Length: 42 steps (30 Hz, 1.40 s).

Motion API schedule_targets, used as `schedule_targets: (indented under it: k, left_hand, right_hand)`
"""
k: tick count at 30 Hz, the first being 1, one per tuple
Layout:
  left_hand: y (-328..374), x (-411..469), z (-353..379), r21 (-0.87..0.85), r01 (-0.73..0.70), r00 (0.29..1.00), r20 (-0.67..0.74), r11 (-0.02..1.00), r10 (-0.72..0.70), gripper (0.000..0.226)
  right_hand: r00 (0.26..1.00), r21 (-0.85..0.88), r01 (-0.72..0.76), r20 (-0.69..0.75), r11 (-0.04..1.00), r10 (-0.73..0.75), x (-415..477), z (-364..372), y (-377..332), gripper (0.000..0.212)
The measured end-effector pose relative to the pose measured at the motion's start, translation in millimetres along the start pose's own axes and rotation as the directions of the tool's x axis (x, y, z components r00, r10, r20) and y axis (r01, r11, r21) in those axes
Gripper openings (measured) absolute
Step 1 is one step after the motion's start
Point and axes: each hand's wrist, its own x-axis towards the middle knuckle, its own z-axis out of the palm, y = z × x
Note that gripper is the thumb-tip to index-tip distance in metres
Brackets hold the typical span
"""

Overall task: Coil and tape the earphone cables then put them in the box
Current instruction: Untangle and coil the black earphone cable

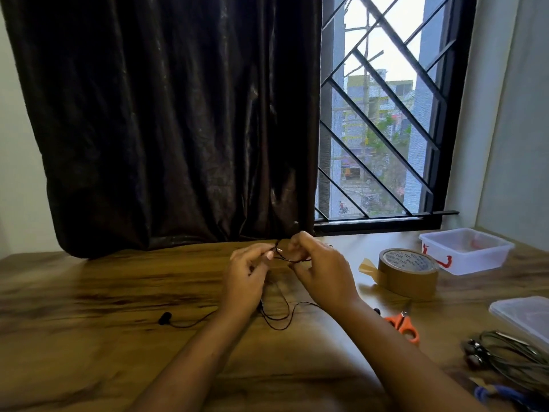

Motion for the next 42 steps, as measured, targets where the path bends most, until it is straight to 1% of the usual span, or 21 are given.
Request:
schedule_targets:
  k: [3,6,8,10,11,13,15,17,20,22,24,26,28,29,30,31,33,35,38,40,42]
  left_hand:
    - [2.2,4.9,-6.7,-0.135,0.078,0.970,-0.219,0.988,-0.107,0.026]
    - [-0.3,15.3,-23.7,-0.382,0.129,0.879,-0.383,0.915,-0.284,0.027]
    - [-3.0,21.5,-36.5,-0.477,0.135,0.806,-0.456,0.868,-0.376,0.027]
    - [-5.7,25.7,-49.5,-0.496,0.145,0.747,-0.513,0.856,-0.423,0.028]
    - [-6.5,27.3,-55.4,-0.492,0.157,0.725,-0.531,0.856,-0.438,0.028]
    - [-9.3,29.8,-64.0,-0.497,0.193,0.687,-0.547,0.846,-0.478,0.029]
    - [-10.5,30.8,-67.8,-0.521,0.223,0.667,-0.535,0.824,-0.519,0.028]
    - [-10.2,30.6,-69.4,-0.542,0.239,0.646,-0.531,0.806,-0.549,0.028]
    - [-11.6,29.9,-74.1,-0.551,0.235,0.603,-0.563,0.801,-0.565,0.028]
    - [-15.7,30.7,-79.3,-0.552,0.240,0.565,-0.590,0.799,-0.577,0.025]
    - [-20.5,29.4,-82.7,-0.530,0.245,0.565,-0.602,0.812,-0.564,0.018]
    - [-22.7,25.1,-79.6,-0.420,0.248,0.654,-0.592,0.873,-0.471,0.016]
    - [-18.0,18.6,-68.2,-0.276,0.220,0.799,-0.499,0.936,-0.335,0.018]
    - [-12.4,15.5,-59.1,-0.206,0.206,0.863,-0.422,0.957,-0.277,0.019]
    - [-6.1,12.6,-48.7,-0.126,0.189,0.917,-0.333,0.974,-0.221,0.018]
    - [1.4,9.3,-37.7,-0.039,0.164,0.957,-0.235,0.986,-0.169,0.017]
    - [14.7,2.6,-19.1,0.072,0.060,0.997,-0.057,0.996,-0.056,0.015]
    - [20.0,-1.0,-12.0,0.087,-0.049,0.998,0.038,0.995,0.046,0.018]
    - [13.1,1.5,-20.3,0.154,-0.104,0.994,0.050,0.983,0.098,0.009]
    - [3.3,6.1,-30.3,0.153,-0.048,0.998,0.038,0.987,0.043,0.012]
    - [-4.7,11.5,-39.0,0.116,0.033,0.997,0.072,0.993,-0.042,0.017]
  right_hand:
    - [0.978,0.177,-0.207,0.005,0.962,0.209,1.0,3.1,10.6,0.023]
    - [0.849,0.328,-0.459,-0.113,0.826,0.517,1.4,2.0,24.7,0.022]
    - [0.705,0.498,-0.564,-0.124,0.659,0.698,3.5,-4.7,32.8,0.019]
    - [0.556,0.666,-0.614,-0.016,0.424,0.831,8.3,-15.1,36.5,0.010]
    - [0.488,0.710,-0.632,0.055,0.309,0.871,10.8,-20.5,36.5,0.014]
    - [0.394,0.745,-0.655,0.189,0.131,0.899,13.2,-28.6,38.0,0.042]
    - [0.383,0.799,-0.601,0.285,0.003,0.879,14.8,-36.1,36.7,0.058]
    - [0.461,0.869,-0.488,0.337,-0.082,0.821,16.5,-43.0,34.6,0.062]
    - [0.569,0.931,-0.352,0.298,-0.100,0.767,19.6,-50.9,29.9,0.056]
    - [0.633,0.957,-0.278,0.250,-0.087,0.733,19.7,-56.5,26.0,0.034]
    - [0.729,0.942,-0.337,0.256,0.007,0.635,19.2,-58.9,25.6,0.006]
    - [0.785,0.835,-0.484,0.281,0.263,0.552,14.6,-51.7,31.0,0.030]
    - [0.767,0.659,-0.567,0.202,0.495,0.609,9.5,-37.7,25.5,0.047]
    - [0.788,0.550,-0.553,0.102,0.626,0.607,7.4,-31.1,19.2,0.054]
    - [0.849,0.448,-0.481,0.024,0.754,0.528,6.1,-23.2,12.2,0.058]
    - [0.919,0.383,-0.371,0.017,0.846,0.395,4.5,-16.7,4.6,0.058]
    - [0.978,0.363,-0.192,0.144,0.912,0.148,0.3,-3.5,-12.1,0.055]
    - [0.971,0.348,-0.102,0.236,0.932,0.018,-2.9,6.3,-20.0,0.049]
    - [0.978,0.409,-0.147,0.195,0.900,0.072,-1.7,1.8,-16.7,0.019]
    - [0.982,0.322,-0.186,0.074,0.928,0.171,3.8,-8.9,-6.3,0.020]
    - [0.938,0.279,-0.308,-0.073,0.910,0.340,9.7,-20.2,11.9,0.023]
